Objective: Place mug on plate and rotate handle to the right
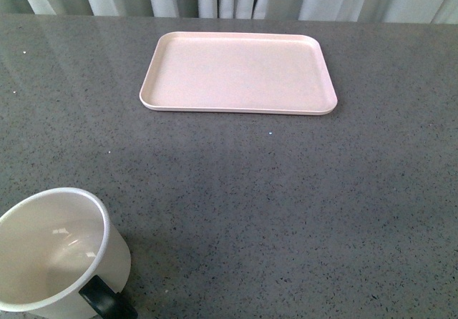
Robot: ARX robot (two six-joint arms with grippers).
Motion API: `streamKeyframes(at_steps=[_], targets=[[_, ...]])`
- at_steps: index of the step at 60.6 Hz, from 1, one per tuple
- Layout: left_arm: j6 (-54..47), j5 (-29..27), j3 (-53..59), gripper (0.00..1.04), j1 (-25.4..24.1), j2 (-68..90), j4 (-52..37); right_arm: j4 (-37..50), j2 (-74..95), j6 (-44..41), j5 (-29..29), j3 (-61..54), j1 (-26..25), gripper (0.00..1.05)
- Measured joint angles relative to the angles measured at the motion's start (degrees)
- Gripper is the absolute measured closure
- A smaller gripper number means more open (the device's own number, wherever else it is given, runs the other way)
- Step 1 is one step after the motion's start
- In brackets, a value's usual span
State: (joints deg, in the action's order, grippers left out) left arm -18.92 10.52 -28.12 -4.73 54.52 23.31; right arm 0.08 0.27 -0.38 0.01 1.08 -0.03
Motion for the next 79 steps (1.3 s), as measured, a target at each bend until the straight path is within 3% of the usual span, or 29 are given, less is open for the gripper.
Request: streamKeyframes(at_steps=[13,14,38,79], targets=[[-1.1,1.4,-1.1,0.09,4.0,7.8,-3.0,0.0,0.0,0.0,0.0,0.0,0.0,0.09],[-3.0,2.3,-3.3,0.09,5.5,14.1,-4.9,0.0,0.0,0.0,0.0,0.0,0.0,0.09],[-3.6,4.9,-4.2,0.09,8.0,19.0,-4.5,0.0,0.0,0.0,0.0,0.0,0.0,0.09],[-3.1,4.5,-7.8,0.09,12.0,28.7,-6.8,0.0,0.0,0.0,0.0,0.0,0.0,0.09]])
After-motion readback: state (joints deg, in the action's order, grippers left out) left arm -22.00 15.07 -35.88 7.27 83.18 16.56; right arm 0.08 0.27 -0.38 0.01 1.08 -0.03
